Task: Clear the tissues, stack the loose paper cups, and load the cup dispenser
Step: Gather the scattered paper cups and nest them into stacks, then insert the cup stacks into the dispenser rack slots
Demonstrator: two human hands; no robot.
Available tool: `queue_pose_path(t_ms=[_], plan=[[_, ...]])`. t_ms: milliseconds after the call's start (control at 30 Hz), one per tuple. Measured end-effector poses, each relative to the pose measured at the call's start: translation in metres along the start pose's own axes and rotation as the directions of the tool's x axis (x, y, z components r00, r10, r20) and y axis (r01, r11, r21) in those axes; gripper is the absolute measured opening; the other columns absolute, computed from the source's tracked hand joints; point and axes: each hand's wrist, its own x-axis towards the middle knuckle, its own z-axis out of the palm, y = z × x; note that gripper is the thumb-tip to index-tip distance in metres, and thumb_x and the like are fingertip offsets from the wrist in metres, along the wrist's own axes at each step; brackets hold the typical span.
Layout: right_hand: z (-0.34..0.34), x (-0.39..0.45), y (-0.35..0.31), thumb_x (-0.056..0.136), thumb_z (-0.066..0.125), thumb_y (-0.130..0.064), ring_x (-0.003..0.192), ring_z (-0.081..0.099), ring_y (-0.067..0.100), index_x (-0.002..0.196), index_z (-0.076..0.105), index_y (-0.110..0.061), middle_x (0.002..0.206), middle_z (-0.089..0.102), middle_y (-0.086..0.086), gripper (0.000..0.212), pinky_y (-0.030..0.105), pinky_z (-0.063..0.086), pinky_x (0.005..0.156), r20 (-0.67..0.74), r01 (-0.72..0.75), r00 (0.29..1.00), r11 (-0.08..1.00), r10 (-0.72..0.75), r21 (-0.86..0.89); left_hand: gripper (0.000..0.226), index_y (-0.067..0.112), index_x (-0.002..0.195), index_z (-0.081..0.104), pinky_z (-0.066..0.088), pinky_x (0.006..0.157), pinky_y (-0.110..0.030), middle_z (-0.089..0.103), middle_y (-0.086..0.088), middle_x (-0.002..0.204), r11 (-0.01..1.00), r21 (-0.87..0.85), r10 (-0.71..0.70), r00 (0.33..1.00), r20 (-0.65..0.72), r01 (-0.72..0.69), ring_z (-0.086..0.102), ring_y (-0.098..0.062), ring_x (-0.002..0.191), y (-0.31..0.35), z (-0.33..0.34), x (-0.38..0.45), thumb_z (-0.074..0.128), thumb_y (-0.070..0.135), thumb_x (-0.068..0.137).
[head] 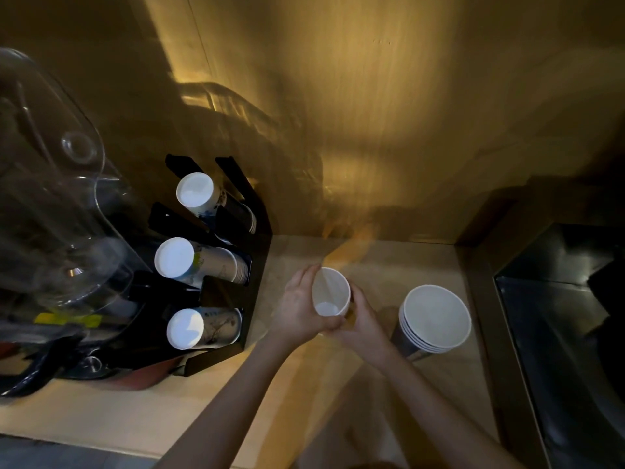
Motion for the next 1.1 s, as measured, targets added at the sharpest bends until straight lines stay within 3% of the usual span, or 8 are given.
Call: queue_pose_path(t_ms=[133,433,633,800,867,967,1033,1100], plan=[[-0.003,0.000,0.001,0.065,0.080,-0.008,0.101,0.049,-0.011,0.123,0.035,-0.033,0.110,0.047,-0.029,0.078,-0.003,0.038,0.074,-0.006,-0.012,1.000,0.998,0.012,0.059,0.098,0.015,0.139,0.029,0.035,0.100,-0.030,0.037,-0.003,0.141,1.000,-0.028,0.004,1.000,0.009,-0.003,0.036,-0.020,0.129,0.003,0.004,0.006,0.082,0.033,0.059],[-0.002,0.002,0.010,0.061,0.080,-0.018,0.108,0.053,0.002,0.127,0.038,-0.030,0.116,0.054,-0.016,0.079,0.008,0.045,0.080,0.032,-0.063,0.998,0.989,0.059,0.131,0.097,0.014,0.138,0.028,0.034,0.104,-0.033,0.034,-0.007,0.140,0.998,-0.064,-0.019,1.000,0.020,0.020,0.034,-0.023,0.129,0.004,0.007,0.009,0.082,0.026,0.059],[0.004,-0.001,0.016,0.078,0.068,-0.003,0.107,0.055,0.016,0.122,0.045,-0.013,0.112,0.059,0.004,0.051,0.021,0.046,0.083,0.130,-0.372,0.928,0.883,0.349,0.285,0.100,0.020,0.139,0.023,0.046,0.094,-0.042,0.030,-0.006,0.140,0.995,0.008,-0.100,0.995,0.002,0.100,0.042,-0.028,0.123,0.011,0.013,0.005,0.080,0.028,0.058],[0.000,-0.017,0.011,0.093,0.043,-0.011,0.103,0.058,0.032,0.104,0.056,-0.004,0.104,0.060,0.013,0.018,0.036,0.047,0.087,0.235,-0.553,0.813,0.579,0.532,0.600,0.102,0.023,0.139,0.020,0.046,0.089,-0.043,0.030,-0.006,0.139,0.989,0.070,-0.131,0.991,-0.013,0.131,0.043,-0.030,0.123,0.012,0.014,0.002,0.081,0.033,0.058],[0.000,-0.021,0.004,0.096,0.039,-0.022,0.106,0.057,0.036,0.095,0.056,-0.001,0.103,0.061,0.019,0.026,0.044,0.044,0.093,0.298,-0.587,0.772,0.449,0.562,0.674,0.099,0.022,0.140,0.021,0.045,0.088,-0.040,0.032,-0.007,0.138,0.990,0.057,-0.123,0.990,-0.063,0.126,0.044,-0.030,0.121,0.014,0.016,-0.007,0.079,0.036,0.061],[0.002,-0.026,-0.009,0.094,0.036,-0.043,0.083,0.069,0.036,0.101,0.054,0.007,0.089,0.070,0.026,0.053,0.042,0.059,0.069,0.409,-0.594,0.745,0.247,0.527,0.766,0.096,0.021,0.140,0.025,0.044,0.088,-0.035,0.035,-0.006,0.134,0.998,0.018,-0.059,0.987,-0.152,0.063,0.043,-0.026,0.122,0.017,0.019,-0.027,0.078,0.036,0.061],[0.004,-0.029,-0.018,0.092,0.035,-0.050,0.072,0.073,0.031,0.108,0.056,0.002,0.083,0.074,0.021,0.058,0.036,0.059,0.053,0.457,-0.593,0.753,0.187,0.474,0.783,0.095,0.021,0.138,0.028,0.045,0.086,-0.032,0.037,-0.005,0.132,1.000,-0.030,-0.013,0.976,-0.217,0.006,0.043,-0.023,0.121,0.021,0.018,-0.039,0.077,0.034,0.058],[0.007,-0.033,-0.028,0.089,0.038,-0.054,0.074,0.073,0.028,0.113,0.057,-0.005,0.086,0.075,0.017,0.057,0.034,0.059,0.055,0.464,-0.574,0.773,0.166,0.432,0.802,0.091,0.019,0.136,0.031,0.042,0.085,-0.025,0.040,-0.005,0.130,0.997,-0.057,0.039,0.956,-0.292,-0.058,0.043,-0.022,0.121,0.027,0.014,-0.050,0.076,0.031,0.058]])
